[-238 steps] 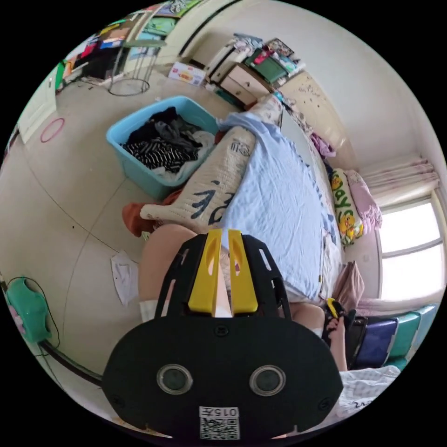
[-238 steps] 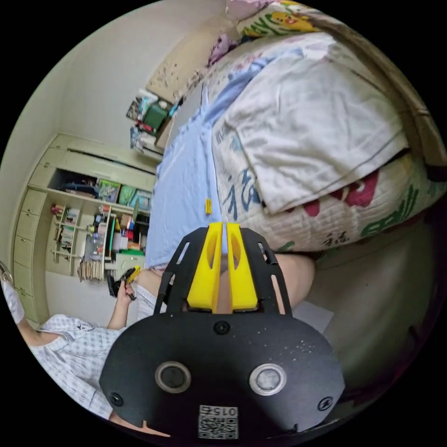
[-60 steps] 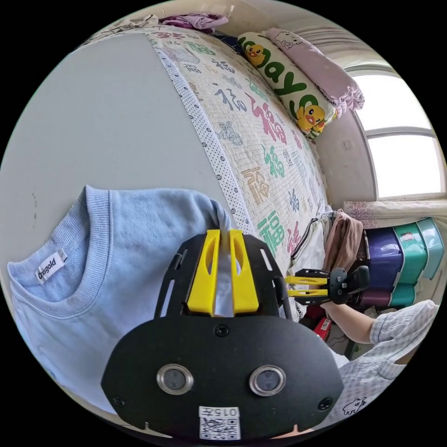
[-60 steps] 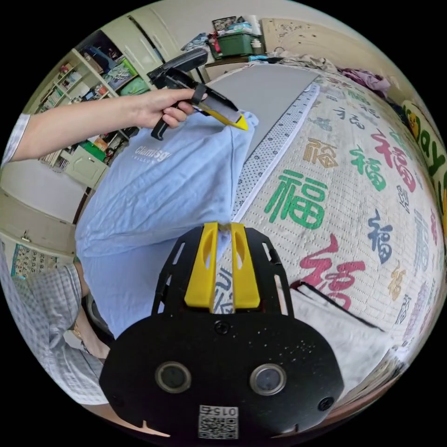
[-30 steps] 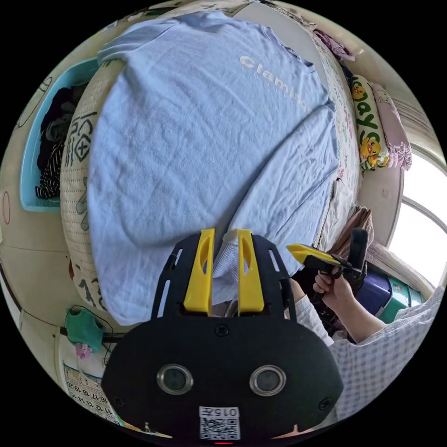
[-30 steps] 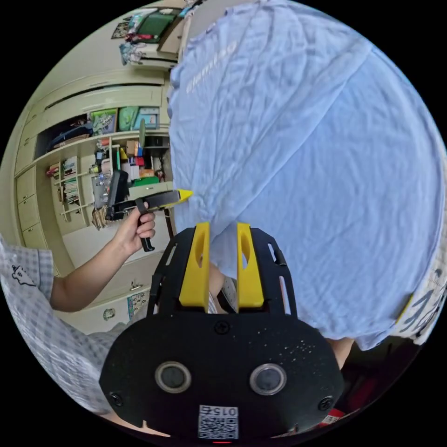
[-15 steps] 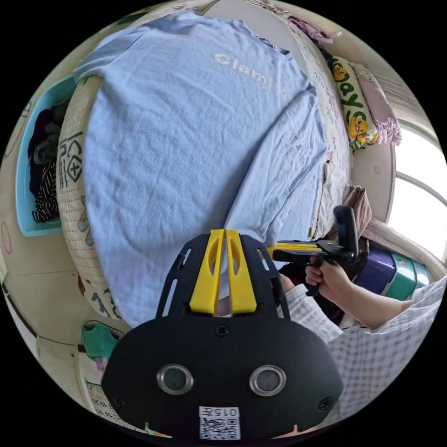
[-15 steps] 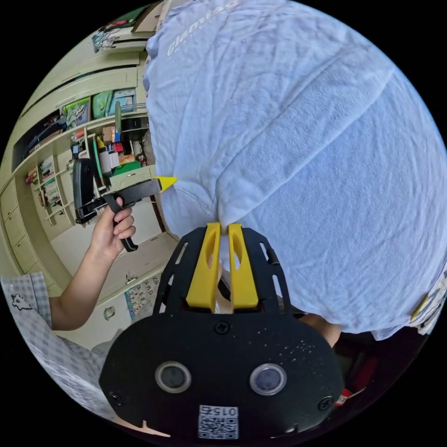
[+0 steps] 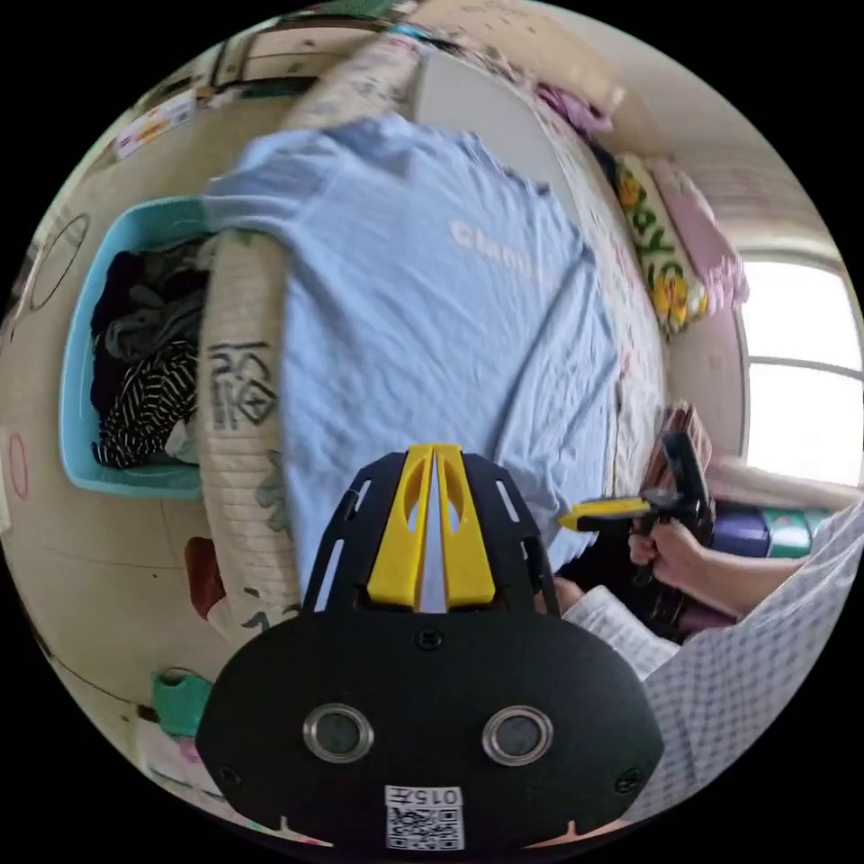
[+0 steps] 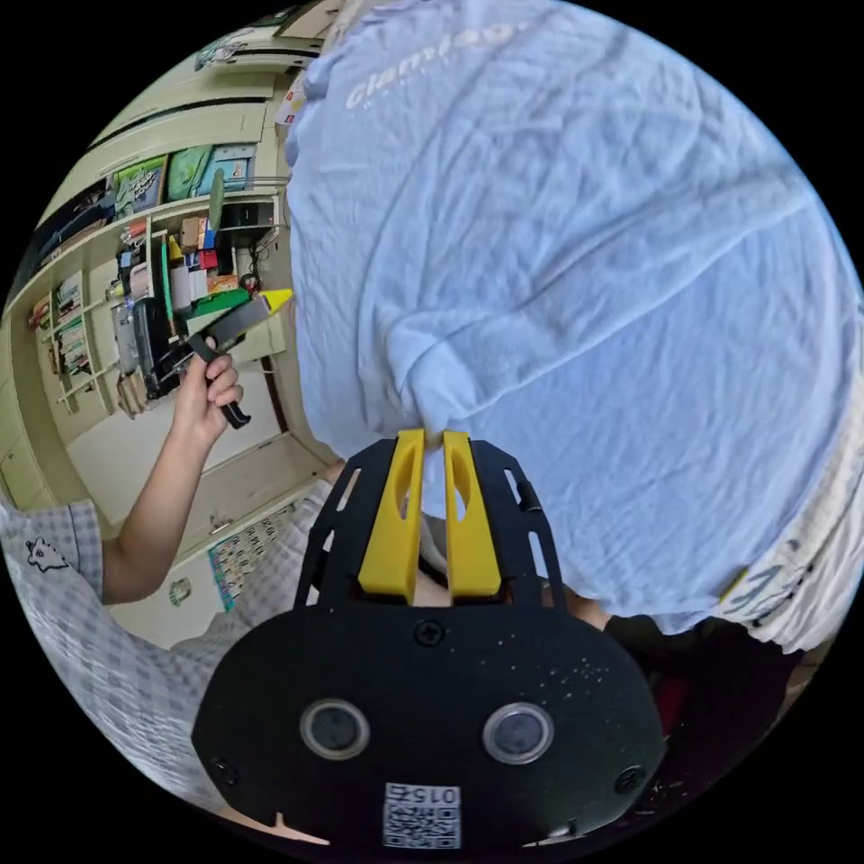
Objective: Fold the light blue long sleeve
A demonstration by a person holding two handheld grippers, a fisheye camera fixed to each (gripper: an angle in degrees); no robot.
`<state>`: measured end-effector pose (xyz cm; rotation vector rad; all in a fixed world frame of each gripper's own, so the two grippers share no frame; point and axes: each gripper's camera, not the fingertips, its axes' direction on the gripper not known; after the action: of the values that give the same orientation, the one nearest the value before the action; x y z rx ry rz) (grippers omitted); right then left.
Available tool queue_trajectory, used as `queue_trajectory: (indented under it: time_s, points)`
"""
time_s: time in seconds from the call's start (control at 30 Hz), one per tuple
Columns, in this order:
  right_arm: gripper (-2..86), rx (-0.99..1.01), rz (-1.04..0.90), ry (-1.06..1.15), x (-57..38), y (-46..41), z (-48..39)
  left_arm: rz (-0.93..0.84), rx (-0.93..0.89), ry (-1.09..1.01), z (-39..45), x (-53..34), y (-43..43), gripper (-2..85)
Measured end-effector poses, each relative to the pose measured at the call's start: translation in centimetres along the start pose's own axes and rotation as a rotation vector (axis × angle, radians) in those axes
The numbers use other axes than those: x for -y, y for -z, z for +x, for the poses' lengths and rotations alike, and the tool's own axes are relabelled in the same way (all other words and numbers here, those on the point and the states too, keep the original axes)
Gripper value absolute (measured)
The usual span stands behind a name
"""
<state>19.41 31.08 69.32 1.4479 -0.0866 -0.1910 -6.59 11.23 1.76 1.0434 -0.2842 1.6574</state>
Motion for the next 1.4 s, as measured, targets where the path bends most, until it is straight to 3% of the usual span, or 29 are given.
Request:
queue_trajectory:
  time_s: [0.17,0.33,0.5,0.7,0.8,0.9,1.0,1.1,1.17,1.2,1.27,1.3,1.37,1.4]
  points:
    - [4.6,-0.212,0.12,0.099,4.9,3.1,-4.7,0.336,-0.431,0.491,-17.9,3.9,2.3,8.3]
    - [4.4,-0.153,0.035,0.155,7.5,1.7,-8.1,0.421,-0.686,0.696,-25.8,8.0,-2.0,12.7]
    - [4.0,-0.165,-0.187,0.137,6.1,-4.2,-8.1,0.265,-0.634,0.663,-27.7,14.0,-5.1,17.8]
    - [3.1,0.065,-0.308,0.068,3.3,-10.5,-6.5,0.258,-0.74,0.653,-28.0,16.4,-7.4,16.0]
    - [0.4,0.212,-0.409,0.092,2.6,-12.9,-6.5,0.306,-0.737,0.624,-26.5,16.1,-6.8,9.7]
    - [-0.2,0.237,-0.414,0.117,2.5,-12.8,-7.5,0.485,-0.705,0.604,-23.5,14.3,-3.2,7.6]
    - [-0.4,0.273,-0.371,0.142,3.2,-11.3,-8.1,0.603,-0.479,0.305,-14.7,13.7,4.0,7.1]
    - [-0.5,0.294,-0.286,0.155,3.8,-8.8,-8.0,0.63,-0.268,-0.172,0.3,11.8,9.3,6.8]
    - [-0.5,0.298,-0.198,0.154,3.8,-6.4,-7.6,0.531,-0.016,-0.577,14.3,8.3,9.9,6.8]
    - [-0.5,0.303,-0.175,0.154,3.7,-5.9,-7.4,0.493,0.038,-0.67,17.4,7.1,9.1,6.8]
    - [-0.5,0.295,-0.089,0.16,3.0,-3.6,-6.6,0.226,0.164,-0.973,26.8,1.7,2.2,7.2]
    - [-0.5,0.282,-0.069,0.161,2.8,-3.0,-6.3,0.135,0.187,-1.029,28.1,0.4,0.0,7.3]
    - [-0.3,0.214,0.029,0.128,1.8,-0.6,-4.6,-0.294,0.345,-1.088,30.2,-3.7,-9.2,7.7]
    - [-0.3,0.206,0.059,0.116,1.6,0.1,-4.1,-0.333,0.368,-1.073,30.1,-4.5,-10.5,7.8]
